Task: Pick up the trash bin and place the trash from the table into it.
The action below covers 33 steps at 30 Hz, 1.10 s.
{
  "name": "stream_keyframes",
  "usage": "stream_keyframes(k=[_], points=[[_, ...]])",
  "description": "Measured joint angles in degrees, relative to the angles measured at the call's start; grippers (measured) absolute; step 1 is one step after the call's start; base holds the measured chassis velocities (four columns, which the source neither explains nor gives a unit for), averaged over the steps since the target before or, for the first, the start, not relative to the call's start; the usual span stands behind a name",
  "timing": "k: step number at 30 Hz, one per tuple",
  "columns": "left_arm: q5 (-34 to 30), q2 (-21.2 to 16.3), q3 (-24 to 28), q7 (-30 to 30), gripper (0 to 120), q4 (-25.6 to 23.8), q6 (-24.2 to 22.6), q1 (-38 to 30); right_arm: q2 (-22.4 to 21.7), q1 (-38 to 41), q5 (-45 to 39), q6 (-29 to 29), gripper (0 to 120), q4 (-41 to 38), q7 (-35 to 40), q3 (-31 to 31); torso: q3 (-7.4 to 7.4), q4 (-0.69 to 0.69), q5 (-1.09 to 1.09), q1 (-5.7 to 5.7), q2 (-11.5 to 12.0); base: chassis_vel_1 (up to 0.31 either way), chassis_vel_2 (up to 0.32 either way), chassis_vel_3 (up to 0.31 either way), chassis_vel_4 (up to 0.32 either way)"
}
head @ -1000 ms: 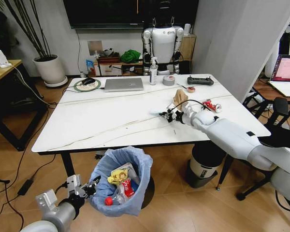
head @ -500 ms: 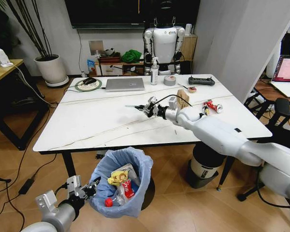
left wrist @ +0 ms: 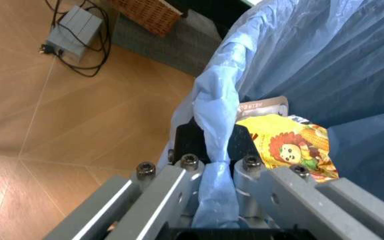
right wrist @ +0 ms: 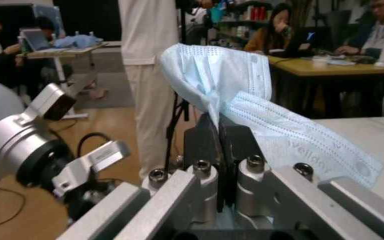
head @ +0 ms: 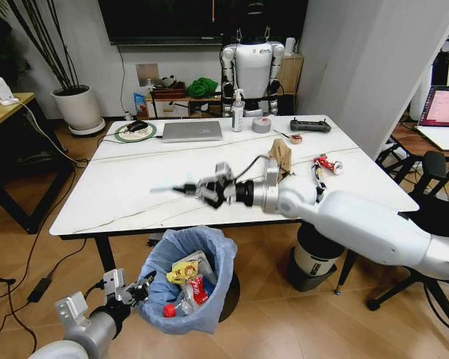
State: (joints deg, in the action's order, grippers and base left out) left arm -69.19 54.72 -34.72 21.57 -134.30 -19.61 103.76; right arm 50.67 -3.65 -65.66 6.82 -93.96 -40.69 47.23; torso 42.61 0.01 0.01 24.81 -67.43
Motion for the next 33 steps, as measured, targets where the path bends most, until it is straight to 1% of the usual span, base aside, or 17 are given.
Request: stream_keyframes(k=[3,7,11,15,19,25,32,33], points=[[0.05,0.16,-0.08,0.01,0,-0.02,0.00,0.09,-0.60,-0.76,0.76,0.11,0,-0.54,-1.92,0.16,0.00,0.00,-0.01,0.00,0.00,0.000,0.000,0.000,0.000],[0.22,0.57,0.02,0.03,0,-0.01,0.00,-0.02,-1.76,-1.56,3.19,0.11,0,-1.07,-6.63,-0.03,0.00,-0.01,-0.01,0.00,0.00,0.000,0.000,0.000,0.000],[0.18,0.66,0.15,0.14,0,0.08,0.00,-0.23,-2.04,-2.08,4.61,0.11,0,-1.45,-9.14,-0.34,0.01,0.00,-0.02,0.01,0.00,0.000,0.000,0.000,0.000],[-0.24,0.68,0.10,0.30,0,0.12,0.00,-0.43,-1.65,-2.78,6.55,0.12,0,-1.38,-13.07,-0.38,0.01,-0.01,-0.01,0.01,0.00,0.000,0.000,0.000,0.000],[-0.39,0.77,0.07,0.38,0,0.27,0.00,-0.46,-1.12,-3.31,7.52,0.38,0,-1.17,-15.29,-0.06,0.01,0.00,-0.01,0.01,0.01,0.000,0.000,0.000,0.000],[-0.82,0.97,0.11,0.57,0,0.31,-0.01,-0.69,-0.17,-3.45,8.52,0.88,0,0.09,-16.54,0.60,0.01,0.00,-0.01,0.01,0.01,0.000,0.000,0.000,0.000],[-1.11,1.00,0.02,0.74,0,0.31,-0.03,-0.72,-0.14,-3.32,9.62,0.43,0,1.48,-16.65,0.79,0.01,0.00,-0.01,0.01,0.01,0.000,0.000,0.000,0.000],[-1.12,1.04,0.09,0.76,0,0.30,-0.03,-0.69,-0.12,-3.32,9.77,0.42,4,1.87,-16.68,0.73,0.01,0.00,-0.01,0.01,0.01,0.000,0.000,0.000,0.000]])
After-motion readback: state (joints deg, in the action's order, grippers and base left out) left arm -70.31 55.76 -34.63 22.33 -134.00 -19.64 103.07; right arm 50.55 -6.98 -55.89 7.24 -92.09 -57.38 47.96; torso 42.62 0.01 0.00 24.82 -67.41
